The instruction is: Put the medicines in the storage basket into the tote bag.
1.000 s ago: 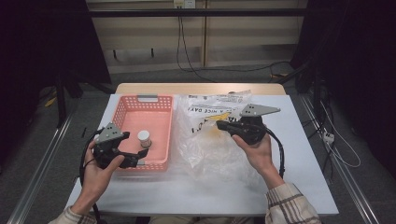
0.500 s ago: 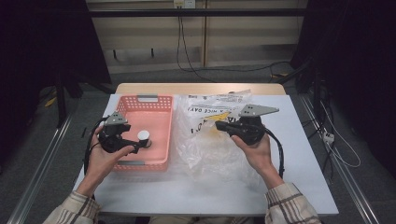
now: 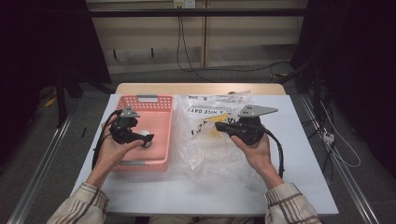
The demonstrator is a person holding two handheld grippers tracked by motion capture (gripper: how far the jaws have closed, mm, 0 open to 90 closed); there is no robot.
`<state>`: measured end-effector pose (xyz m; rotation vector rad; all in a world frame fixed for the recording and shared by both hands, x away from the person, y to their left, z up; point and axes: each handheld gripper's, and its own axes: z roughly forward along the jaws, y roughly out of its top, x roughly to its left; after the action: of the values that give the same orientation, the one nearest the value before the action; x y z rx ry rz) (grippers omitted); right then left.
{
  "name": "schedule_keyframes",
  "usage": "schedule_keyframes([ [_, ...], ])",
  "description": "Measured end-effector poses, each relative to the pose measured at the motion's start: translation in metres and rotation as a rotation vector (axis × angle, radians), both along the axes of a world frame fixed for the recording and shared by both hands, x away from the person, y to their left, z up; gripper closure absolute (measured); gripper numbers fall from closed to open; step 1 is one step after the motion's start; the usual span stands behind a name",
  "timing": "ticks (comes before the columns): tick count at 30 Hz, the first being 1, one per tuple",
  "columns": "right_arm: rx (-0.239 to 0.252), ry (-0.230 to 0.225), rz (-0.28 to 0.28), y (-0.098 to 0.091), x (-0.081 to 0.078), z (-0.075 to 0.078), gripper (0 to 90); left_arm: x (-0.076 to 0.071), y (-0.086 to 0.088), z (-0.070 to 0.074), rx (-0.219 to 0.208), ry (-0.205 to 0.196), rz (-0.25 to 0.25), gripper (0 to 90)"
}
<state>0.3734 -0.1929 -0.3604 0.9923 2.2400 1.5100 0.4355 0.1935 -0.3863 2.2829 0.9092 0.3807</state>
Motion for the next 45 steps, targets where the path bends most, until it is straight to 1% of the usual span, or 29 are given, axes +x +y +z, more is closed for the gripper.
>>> schedule_keyframes([
  [2, -0.003, -0.001, 0.002, 0.001, 0.000, 0.000, 90.0, 0.005, 0.002, -0.004, 0.009, 0.013, 0.017, 16.8],
  [4, -0.003, 0.000, 0.003, 0.001, 0.000, 0.000, 90.0, 0.010, 0.003, -0.007, 0.007, 0.046, 0.030, 18.1],
  [5, -0.004, 0.001, 0.005, 0.001, 0.000, 0.000, 90.0, 0.011, 0.003, -0.009, 0.017, 0.053, 0.033, 21.2],
  [6, -0.005, 0.002, 0.006, 0.001, 0.000, -0.001, 90.0, 0.013, 0.003, -0.011, 0.041, 0.061, 0.038, 22.8],
  [7, -0.004, 0.004, 0.007, 0.002, 0.001, -0.001, 90.0, 0.015, 0.002, -0.014, 0.029, 0.071, 0.055, 23.2],
  [9, -0.009, 0.006, 0.008, 0.003, 0.001, -0.002, 90.0, 0.020, 0.004, -0.017, 0.030, 0.100, 0.047, 25.1],
  [10, -0.010, 0.008, 0.011, 0.003, 0.002, -0.002, 90.0, 0.020, 0.004, -0.019, 0.040, 0.104, 0.042, 27.2],
  [11, -0.011, 0.009, 0.012, 0.004, 0.002, -0.003, 90.0, 0.021, 0.004, -0.021, 0.038, 0.118, 0.035, 29.1],
  [12, -0.012, 0.011, 0.013, 0.004, 0.002, -0.003, 90.0, 0.021, 0.005, -0.021, 0.046, 0.131, 0.021, 30.3],
  [14, -0.015, 0.013, 0.014, 0.004, 0.002, -0.004, 90.0, 0.021, 0.006, -0.023, 0.066, 0.139, 0.007, 33.0],
  [15, -0.014, 0.011, 0.011, 0.003, 0.002, -0.004, 90.0, 0.021, 0.006, -0.024, 0.070, 0.144, -0.005, 35.6],
  [17, -0.011, 0.011, 0.008, 0.002, 0.003, -0.004, 90.0, 0.021, 0.004, -0.026, 0.077, 0.159, -0.028, 36.1],
  [18, -0.011, 0.011, 0.008, 0.002, 0.003, -0.004, 90.0, 0.021, 0.002, -0.027, 0.084, 0.156, -0.033, 36.1],
  [19, -0.015, 0.014, 0.008, 0.002, 0.002, -0.004, 90.0, 0.021, 0.001, -0.028, 0.090, 0.157, -0.043, 40.2],
  [20, -0.015, 0.014, 0.008, 0.002, 0.002, -0.004, 90.0, 0.020, 0.000, -0.029, 0.094, 0.164, -0.055, 40.2],
  [21, -0.016, 0.015, 0.008, 0.003, 0.003, -0.005, 90.0, 0.021, -0.002, -0.030, 0.108, 0.165, -0.049, 44.0],
  [22, -0.016, 0.015, 0.008, 0.003, 0.003, -0.005, 90.0, 0.021, -0.002, -0.031, 0.117, 0.167, -0.040, 44.0],
  [24, -0.020, 0.016, 0.010, 0.004, 0.003, -0.006, 90.0, 0.023, 0.001, -0.032, 0.111, 0.171, -0.035, 49.7],
  [25, -0.021, 0.017, 0.009, 0.004, 0.002, -0.006, 90.0, 0.023, 0.001, -0.033, 0.099, 0.179, -0.037, 50.3],
  [28, -0.023, 0.018, 0.008, 0.004, 0.002, -0.007, 90.0, 0.024, 0.000, -0.033, 0.112, 0.178, -0.040, 50.4],
  [31, -0.025, 0.017, 0.006, 0.003, 0.001, -0.006, 90.0, 0.024, 0.001, -0.032, 0.110, 0.179, -0.042, 50.9],
  [34, -0.023, 0.013, 0.000, 0.002, 0.001, -0.005, 90.0, 0.022, 0.000, -0.032, 0.113, 0.167, -0.038, 51.0],
  [35, -0.022, 0.013, -0.001, 0.001, 0.001, -0.005, 90.0, 0.022, 0.000, -0.031, 0.110, 0.153, -0.035, 51.1],
  [38, -0.020, 0.010, -0.002, 0.000, 0.001, -0.005, 90.0, 0.021, 0.002, -0.027, 0.082, 0.132, -0.023, 51.0],
  [39, -0.019, 0.011, -0.003, 0.000, 0.001, -0.005, 90.0, 0.021, 0.003, -0.026, 0.070, 0.128, -0.026, 51.1],
  [41, -0.019, 0.010, -0.003, 0.000, 0.001, -0.005, 90.0, 0.020, 0.005, -0.023, 0.038, 0.107, -0.005, 51.1],
  [42, -0.019, 0.008, -0.003, 0.000, 0.001, -0.005, 90.0, 0.019, 0.006, -0.021, 0.030, 0.093, -0.001, 51.1],
  [43, -0.019, 0.006, -0.002, 0.000, 0.001, -0.004, 90.0, 0.018, 0.006, -0.019, 0.017, 0.076, 0.016, 51.1],
  [45, -0.020, 0.005, -0.003, 0.000, 0.001, -0.004, 90.0, 0.015, 0.008, -0.013, 0.006, 0.065, 0.002, 51.1],
])
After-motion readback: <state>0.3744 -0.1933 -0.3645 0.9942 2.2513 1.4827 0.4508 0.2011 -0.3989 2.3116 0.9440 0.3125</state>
